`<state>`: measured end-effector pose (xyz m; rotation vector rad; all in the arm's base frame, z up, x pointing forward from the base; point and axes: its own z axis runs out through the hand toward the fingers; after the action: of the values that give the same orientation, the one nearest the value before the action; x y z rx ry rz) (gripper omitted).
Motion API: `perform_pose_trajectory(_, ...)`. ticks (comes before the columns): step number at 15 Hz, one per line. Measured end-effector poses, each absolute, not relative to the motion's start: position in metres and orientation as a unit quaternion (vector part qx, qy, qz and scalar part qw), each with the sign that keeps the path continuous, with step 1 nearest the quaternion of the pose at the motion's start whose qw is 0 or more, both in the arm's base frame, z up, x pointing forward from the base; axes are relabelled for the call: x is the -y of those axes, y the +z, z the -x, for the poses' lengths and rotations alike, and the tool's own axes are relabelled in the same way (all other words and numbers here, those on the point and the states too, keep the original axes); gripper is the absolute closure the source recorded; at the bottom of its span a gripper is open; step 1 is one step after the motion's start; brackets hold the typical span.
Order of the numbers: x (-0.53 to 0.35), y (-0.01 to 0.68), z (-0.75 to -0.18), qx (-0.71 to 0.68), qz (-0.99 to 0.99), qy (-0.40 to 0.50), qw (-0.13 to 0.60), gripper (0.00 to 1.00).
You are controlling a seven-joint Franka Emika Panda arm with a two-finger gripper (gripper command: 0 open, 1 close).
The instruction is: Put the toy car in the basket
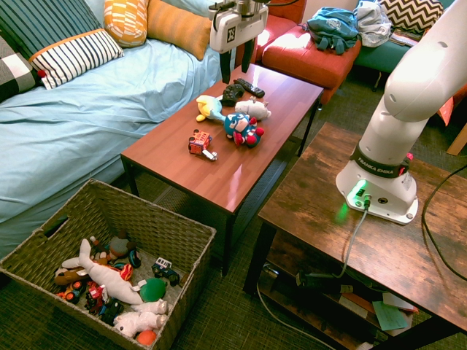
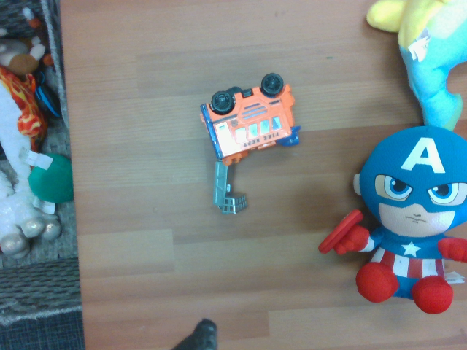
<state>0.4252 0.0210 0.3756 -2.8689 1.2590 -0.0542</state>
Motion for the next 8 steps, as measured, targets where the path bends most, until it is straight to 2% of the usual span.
perform_pose_trajectory(5,-0.035,0.368,-0.442,-0.425,0.904,-0.023,0.046,0.00)
perform_pose_trajectory(8,-0.041,0.338,-0.481,-0.479,0.874,0.027,0.083,0.00)
